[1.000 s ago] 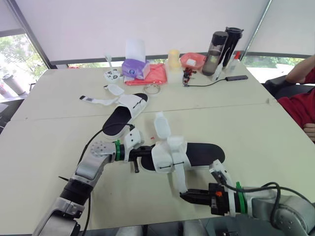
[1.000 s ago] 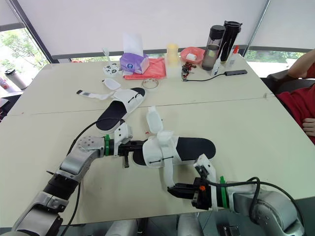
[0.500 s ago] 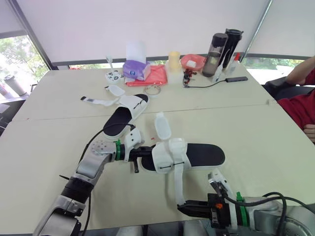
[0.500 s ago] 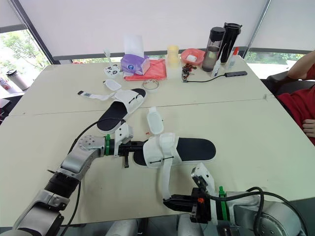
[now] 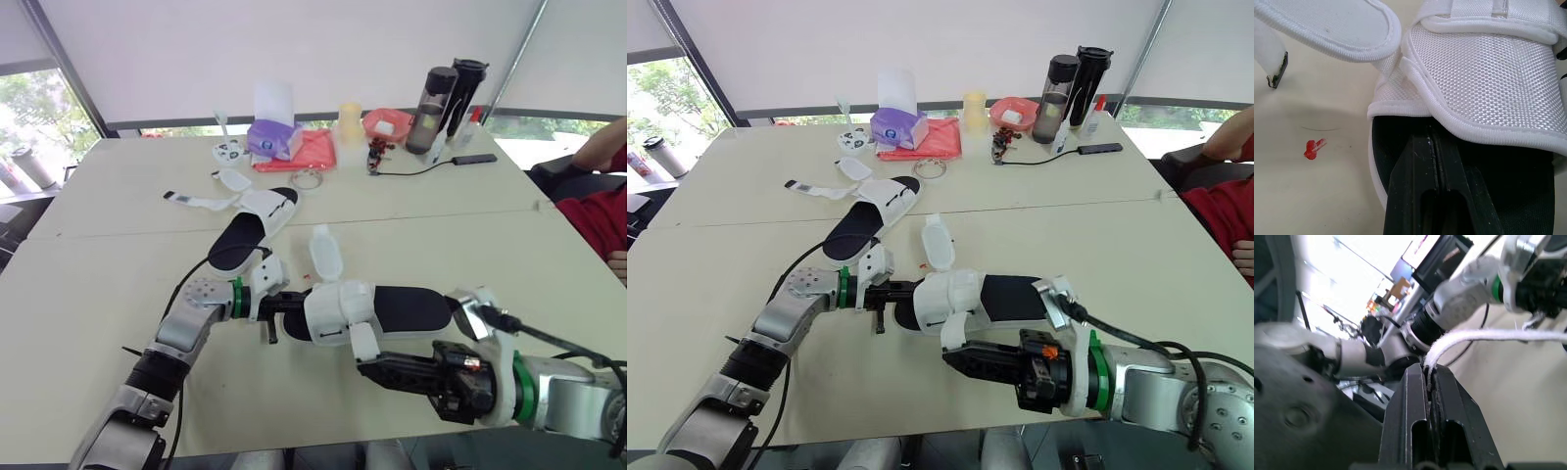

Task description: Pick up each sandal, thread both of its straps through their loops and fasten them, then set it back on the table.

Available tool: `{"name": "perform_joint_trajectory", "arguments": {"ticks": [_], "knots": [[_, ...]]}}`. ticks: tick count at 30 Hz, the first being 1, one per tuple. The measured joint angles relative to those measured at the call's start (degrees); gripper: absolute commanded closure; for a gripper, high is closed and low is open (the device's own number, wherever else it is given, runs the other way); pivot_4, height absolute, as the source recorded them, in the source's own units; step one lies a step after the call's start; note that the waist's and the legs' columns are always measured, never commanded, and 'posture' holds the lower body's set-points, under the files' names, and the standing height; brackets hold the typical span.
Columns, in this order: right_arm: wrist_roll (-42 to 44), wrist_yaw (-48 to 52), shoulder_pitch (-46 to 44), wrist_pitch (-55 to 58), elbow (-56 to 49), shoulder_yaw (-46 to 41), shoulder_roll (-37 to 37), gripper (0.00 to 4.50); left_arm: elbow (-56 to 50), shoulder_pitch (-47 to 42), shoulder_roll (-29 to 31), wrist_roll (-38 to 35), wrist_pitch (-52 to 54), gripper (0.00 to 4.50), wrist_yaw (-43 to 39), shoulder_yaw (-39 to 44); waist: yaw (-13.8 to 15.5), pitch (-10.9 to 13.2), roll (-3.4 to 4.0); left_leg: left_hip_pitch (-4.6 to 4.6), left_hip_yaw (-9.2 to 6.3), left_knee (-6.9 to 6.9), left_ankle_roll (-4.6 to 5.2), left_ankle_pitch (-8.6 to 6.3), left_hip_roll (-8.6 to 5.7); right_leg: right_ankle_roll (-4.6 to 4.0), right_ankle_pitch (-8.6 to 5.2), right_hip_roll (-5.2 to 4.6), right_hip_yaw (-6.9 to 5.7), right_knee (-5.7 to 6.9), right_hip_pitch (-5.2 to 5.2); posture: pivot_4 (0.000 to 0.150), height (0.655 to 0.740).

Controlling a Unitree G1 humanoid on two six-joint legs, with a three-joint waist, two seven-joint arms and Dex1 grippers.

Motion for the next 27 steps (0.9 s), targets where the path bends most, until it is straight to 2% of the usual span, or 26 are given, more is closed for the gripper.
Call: {"name": "perform_joint_trajectory", "arguments": {"ticks": [4, 12, 15, 20, 22, 27], "knots": [[0.9, -2.0, -3.6, -1.5, 2.0, 2.4, 1.7, 4.47, 0.5, -0.2, -0.4, 0.0, -0.2, 4.50, 0.1, 0.0, 0.1, 0.0, 0.00, -0.01, 0.01, 0.02, 0.01, 0.00, -0.02, 0.00, 0.01, 0.00, 0.00, 0.00, 0.00, 0.150, 0.7400], [-1.5, -6.0, -11.7, -2.5, 14.0, 7.6, 9.9, 4.47, 0.9, -0.2, -1.4, 0.5, -1.0, 4.50, 0.3, 0.0, 0.8, 0.0, 0.01, 0.00, 0.02, 0.04, 0.02, 0.01, -0.02, -0.01, 0.02, 0.01, 0.00, 0.00, 0.01, 0.150, 0.7400], [-4.6, -6.0, -11.7, -2.4, 17.6, 8.5, 12.5, 3.46, 0.8, -0.1, -1.5, 0.6, -1.1, 4.50, 0.6, 0.0, 1.1, 0.0, 0.04, 0.00, 0.02, 0.02, 0.02, 0.01, -0.01, -0.01, 0.02, 0.05, 0.01, 0.07, -0.06, 0.150, 0.7400], [-8.3, -5.8, -11.6, -2.3, 18.1, 8.2, 14.0, 0.89, 0.4, 0.2, -1.5, 0.7, -1.6, 4.50, 1.6, -0.1, 1.2, 0.0, 0.07, 0.01, 0.03, 0.03, 0.02, 0.01, 0.00, -0.01, 0.03, 0.06, 0.02, 0.09, -0.05, 0.150, 0.7400], [-10.8, -5.2, -11.8, -2.3, 17.9, 7.4, 13.8, 0.03, 0.5, 0.2, -1.5, 0.7, -2.1, 4.50, 1.9, -0.1, 1.2, 0.0, 0.07, 0.01, 0.04, 0.03, 0.02, 0.01, -0.01, -0.01, 0.02, 0.06, 0.02, 0.09, -0.05, 0.150, 0.7400], [-19.1, -1.1, -15.1, -2.9, 16.0, 3.0, 9.3, 0.03, 0.7, 0.2, -1.5, 0.7, -2.4, 4.50, 1.9, -0.1, 1.2, 0.0, 0.09, 0.01, 0.07, 0.04, 0.02, 0.01, -0.01, 0.00, 0.03, 0.07, 0.02, 0.09, -0.06, 0.150, 0.7400]]}}
